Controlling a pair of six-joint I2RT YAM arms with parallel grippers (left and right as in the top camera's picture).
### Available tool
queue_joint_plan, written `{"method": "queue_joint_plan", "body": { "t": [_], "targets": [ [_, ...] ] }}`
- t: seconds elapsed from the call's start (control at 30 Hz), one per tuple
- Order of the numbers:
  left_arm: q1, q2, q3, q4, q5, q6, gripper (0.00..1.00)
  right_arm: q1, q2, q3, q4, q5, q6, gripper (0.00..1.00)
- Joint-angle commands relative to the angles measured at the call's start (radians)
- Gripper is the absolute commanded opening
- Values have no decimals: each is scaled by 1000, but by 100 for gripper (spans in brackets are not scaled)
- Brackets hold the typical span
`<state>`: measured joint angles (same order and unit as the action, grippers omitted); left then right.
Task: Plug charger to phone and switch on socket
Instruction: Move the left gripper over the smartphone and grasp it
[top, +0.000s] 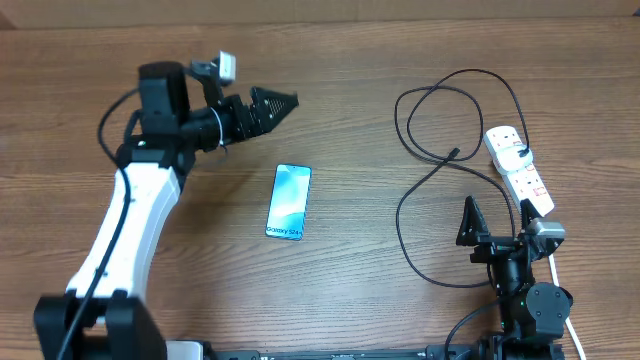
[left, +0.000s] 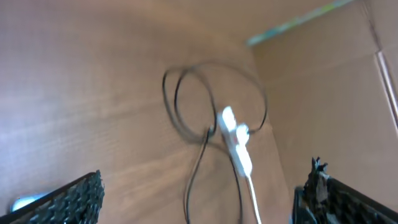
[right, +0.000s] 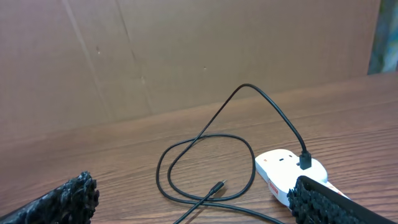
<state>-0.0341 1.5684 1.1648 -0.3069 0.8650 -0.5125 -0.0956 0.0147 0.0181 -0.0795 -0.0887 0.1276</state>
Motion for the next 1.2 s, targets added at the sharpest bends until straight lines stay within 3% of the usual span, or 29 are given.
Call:
{"method": "queue_joint_plan", "body": {
  "t": [0.0, 0.07, 0.27, 0.4, 0.53, 0.77, 1.03, 1.17],
  "targets": [
    [-16, 47, 18, -22, 48, 82, 100, 1, -12, -10, 3, 10, 2, 100],
    [-50, 55, 18, -89, -81, 93, 100, 1, -12, -10, 3, 10, 2, 100],
    [-235, 57, 19, -288, -689, 51, 100, 1, -12, -10, 3, 10, 2, 100],
    [-357, 57, 18, -349, -838, 48, 100, 1, -12, -10, 3, 10, 2, 100],
    [-430, 57, 18, -404, -1013, -35, 99, 1, -12, -10, 3, 10, 2, 100],
    [-422, 64, 14, -455, -1058, -43, 100, 1, -12, -10, 3, 10, 2, 100],
    [-421, 149, 10, -447, -1016, 156, 99, 1, -12, -10, 3, 10, 2, 100],
    [-420, 222, 10, -443, -1002, 188, 100, 1, -12, -10, 3, 10, 2, 100]
  ]
}}
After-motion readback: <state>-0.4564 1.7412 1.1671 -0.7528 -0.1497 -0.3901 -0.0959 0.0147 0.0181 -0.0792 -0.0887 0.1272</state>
